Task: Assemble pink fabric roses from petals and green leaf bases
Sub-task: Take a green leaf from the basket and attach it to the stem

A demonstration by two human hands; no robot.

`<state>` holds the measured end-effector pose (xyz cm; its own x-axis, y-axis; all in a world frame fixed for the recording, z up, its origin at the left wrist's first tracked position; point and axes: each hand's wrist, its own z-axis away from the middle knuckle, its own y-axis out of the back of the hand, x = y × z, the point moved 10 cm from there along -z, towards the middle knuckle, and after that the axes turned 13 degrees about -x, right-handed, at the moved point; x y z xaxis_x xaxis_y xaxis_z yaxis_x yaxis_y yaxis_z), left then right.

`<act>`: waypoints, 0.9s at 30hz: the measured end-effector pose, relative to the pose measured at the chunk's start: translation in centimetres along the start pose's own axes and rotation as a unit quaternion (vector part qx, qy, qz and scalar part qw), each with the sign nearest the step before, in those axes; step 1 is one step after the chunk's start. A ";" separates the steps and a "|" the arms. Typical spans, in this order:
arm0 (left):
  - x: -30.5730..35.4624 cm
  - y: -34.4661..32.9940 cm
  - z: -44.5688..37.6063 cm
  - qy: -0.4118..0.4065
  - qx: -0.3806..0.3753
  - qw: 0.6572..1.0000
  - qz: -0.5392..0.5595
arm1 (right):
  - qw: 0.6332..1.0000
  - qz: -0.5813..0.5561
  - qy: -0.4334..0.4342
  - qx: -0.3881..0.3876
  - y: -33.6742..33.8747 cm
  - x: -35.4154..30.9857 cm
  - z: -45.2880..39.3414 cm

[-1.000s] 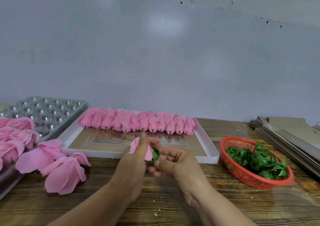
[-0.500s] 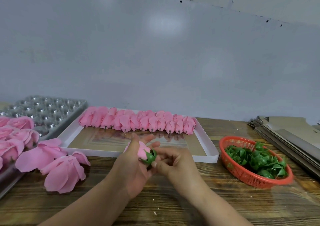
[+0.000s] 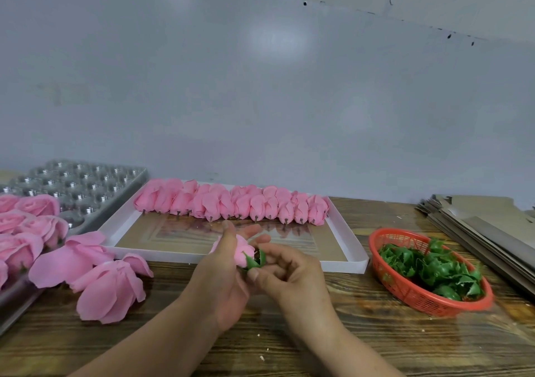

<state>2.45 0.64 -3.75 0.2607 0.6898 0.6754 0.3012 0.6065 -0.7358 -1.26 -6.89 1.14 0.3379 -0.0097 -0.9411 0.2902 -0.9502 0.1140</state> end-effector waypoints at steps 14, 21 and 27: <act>3.0 -1.2 0.9 -0.122 0.020 0.972 -0.200 | 0.978 0.187 0.050 0.080 1.0 -2.1 0.8; 4.5 -2.4 1.7 -0.177 0.020 0.937 -0.300 | 0.998 -0.049 0.018 0.024 0.4 -0.8 0.3; 4.7 -3.5 2.3 -0.191 0.011 0.919 -0.345 | 0.998 -0.049 0.030 0.023 0.5 -1.5 0.4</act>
<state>0.53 2.69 1.85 -0.3283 0.2243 0.9175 0.2541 0.9566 -0.1429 -1.93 -7.50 2.47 0.3628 0.1001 -0.9265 0.2833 -0.9590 0.0073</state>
